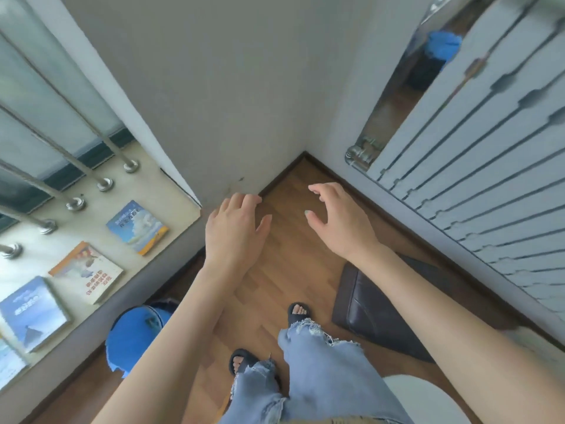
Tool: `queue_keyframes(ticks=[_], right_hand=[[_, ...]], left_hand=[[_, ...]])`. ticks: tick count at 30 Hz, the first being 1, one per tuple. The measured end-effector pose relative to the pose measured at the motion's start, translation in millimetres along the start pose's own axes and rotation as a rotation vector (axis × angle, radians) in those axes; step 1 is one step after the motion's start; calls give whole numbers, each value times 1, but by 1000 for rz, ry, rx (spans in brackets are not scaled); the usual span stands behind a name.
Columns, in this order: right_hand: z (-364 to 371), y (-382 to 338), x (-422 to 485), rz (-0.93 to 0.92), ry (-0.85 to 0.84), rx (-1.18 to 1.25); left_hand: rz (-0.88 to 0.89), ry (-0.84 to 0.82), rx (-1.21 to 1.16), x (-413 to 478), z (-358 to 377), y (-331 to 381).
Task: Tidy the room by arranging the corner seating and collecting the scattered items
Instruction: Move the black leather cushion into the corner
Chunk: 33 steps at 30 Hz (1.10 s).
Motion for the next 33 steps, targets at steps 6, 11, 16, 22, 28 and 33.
queue_keyframes(ticks=[6,11,16,22,28,33], right_hand=[[-53,78,-30,152,75,-79],[-86,137,-56,282,123,-119],[-115,191,-91,435,176,-149],[-136,225,-148,641,240,-170],[-137,243,-190,845,271,-189],[-125,241,-223,1072,332,-157]], left_hand=[[202,-41,-16,19,29,110],[398,-61,11,27,59,197],[615,-87,47,29,87,275],[838,-129,24,10,113,344],[1113,-235,44,-5,145,390],[1368,-362,62,-20,163,417]])
Point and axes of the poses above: each hand's wrist, its own x-axis towards the middle knuckle, its own z-axis out of the palm, y = z × x, the point moved 7 cm from there along x, towards the middle knuckle, and after that the axes turned 5 degrees about -z, right-handed, at the moved point
